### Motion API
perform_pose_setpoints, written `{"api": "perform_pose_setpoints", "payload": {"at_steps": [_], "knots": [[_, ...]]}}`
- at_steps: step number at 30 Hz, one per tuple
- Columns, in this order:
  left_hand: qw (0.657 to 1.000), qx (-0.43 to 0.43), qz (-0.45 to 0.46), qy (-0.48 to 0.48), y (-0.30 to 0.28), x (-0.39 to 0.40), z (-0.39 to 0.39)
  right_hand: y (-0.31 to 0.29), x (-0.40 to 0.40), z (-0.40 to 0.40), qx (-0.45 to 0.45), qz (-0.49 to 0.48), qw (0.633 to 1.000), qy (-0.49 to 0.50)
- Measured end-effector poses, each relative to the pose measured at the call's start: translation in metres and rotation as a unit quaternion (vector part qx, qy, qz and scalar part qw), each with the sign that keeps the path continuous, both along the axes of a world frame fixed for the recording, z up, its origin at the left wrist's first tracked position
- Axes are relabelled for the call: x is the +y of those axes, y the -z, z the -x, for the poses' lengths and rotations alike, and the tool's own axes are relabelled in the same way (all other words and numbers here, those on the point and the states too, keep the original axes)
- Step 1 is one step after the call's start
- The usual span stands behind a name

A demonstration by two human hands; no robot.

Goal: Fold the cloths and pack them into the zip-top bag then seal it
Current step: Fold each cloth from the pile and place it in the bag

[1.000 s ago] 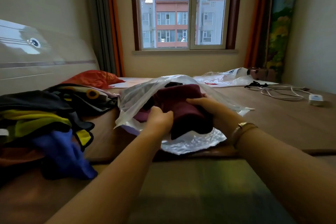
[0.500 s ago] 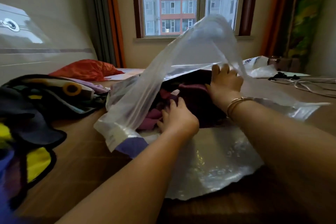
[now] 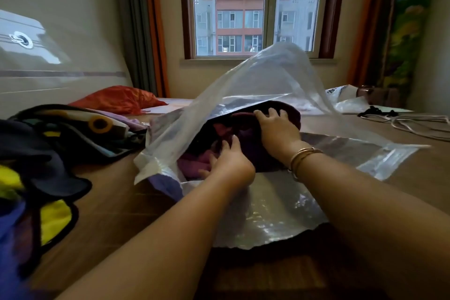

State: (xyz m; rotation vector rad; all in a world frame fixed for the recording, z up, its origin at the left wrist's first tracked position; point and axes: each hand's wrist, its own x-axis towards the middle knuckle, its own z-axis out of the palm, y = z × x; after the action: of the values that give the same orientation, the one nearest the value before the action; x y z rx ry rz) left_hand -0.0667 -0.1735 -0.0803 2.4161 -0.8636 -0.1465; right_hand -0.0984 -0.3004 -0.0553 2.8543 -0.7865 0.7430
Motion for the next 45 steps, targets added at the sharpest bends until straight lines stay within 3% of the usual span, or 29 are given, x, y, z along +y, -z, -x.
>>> {"api": "perform_pose_setpoints", "payload": {"at_steps": [2, 5, 7, 10, 17, 20, 23, 26, 29, 32, 34, 37, 39, 45], "knots": [[0.997, -0.004, -0.066, 0.036, 0.010, 0.005, -0.004, 0.010, -0.012, -0.012, -0.010, -0.024, 1.000, -0.017], [0.971, -0.019, -0.214, 0.105, 0.023, 0.016, -0.002, 0.007, -0.030, -0.028, 0.064, -0.111, 0.992, -0.016], [0.957, -0.035, -0.258, 0.124, 0.026, 0.022, -0.002, 0.000, -0.034, -0.035, 0.101, -0.115, 0.988, 0.011], [0.943, -0.043, -0.301, 0.134, 0.021, 0.026, -0.004, 0.003, -0.026, -0.037, 0.115, -0.110, 0.987, 0.032], [0.945, -0.013, -0.309, 0.104, 0.029, 0.058, 0.017, 0.005, 0.015, 0.019, 0.121, -0.153, 0.979, -0.061], [0.968, -0.024, -0.233, 0.092, 0.020, 0.083, 0.048, 0.010, 0.041, 0.052, 0.111, -0.140, 0.982, -0.065], [0.991, -0.075, -0.067, 0.091, 0.007, 0.115, 0.087, 0.014, 0.076, 0.084, 0.088, -0.152, 0.980, -0.093], [0.989, -0.082, 0.102, 0.068, -0.001, 0.154, 0.128, 0.018, 0.124, 0.118, -0.004, -0.166, 0.978, -0.125], [0.977, -0.046, 0.209, 0.000, -0.003, 0.197, 0.155, 0.022, 0.176, 0.145, -0.118, -0.134, 0.971, -0.159], [0.973, -0.054, 0.218, -0.055, 0.001, 0.242, 0.157, 0.024, 0.231, 0.163, -0.186, -0.148, 0.946, -0.221], [0.971, -0.054, 0.201, -0.119, 0.007, 0.274, 0.151, 0.028, 0.263, 0.169, -0.180, -0.179, 0.932, -0.259], [0.970, -0.063, 0.081, -0.220, 0.021, 0.315, 0.136, 0.031, 0.300, 0.170, -0.153, -0.245, 0.914, -0.286], [0.964, -0.031, 0.070, -0.257, 0.028, 0.335, 0.128, 0.033, 0.315, 0.167, -0.139, -0.325, 0.893, -0.279], [0.953, 0.148, 0.210, -0.162, 0.029, 0.350, 0.122, 0.046, 0.328, 0.150, -0.100, -0.525, 0.813, -0.232]]}}
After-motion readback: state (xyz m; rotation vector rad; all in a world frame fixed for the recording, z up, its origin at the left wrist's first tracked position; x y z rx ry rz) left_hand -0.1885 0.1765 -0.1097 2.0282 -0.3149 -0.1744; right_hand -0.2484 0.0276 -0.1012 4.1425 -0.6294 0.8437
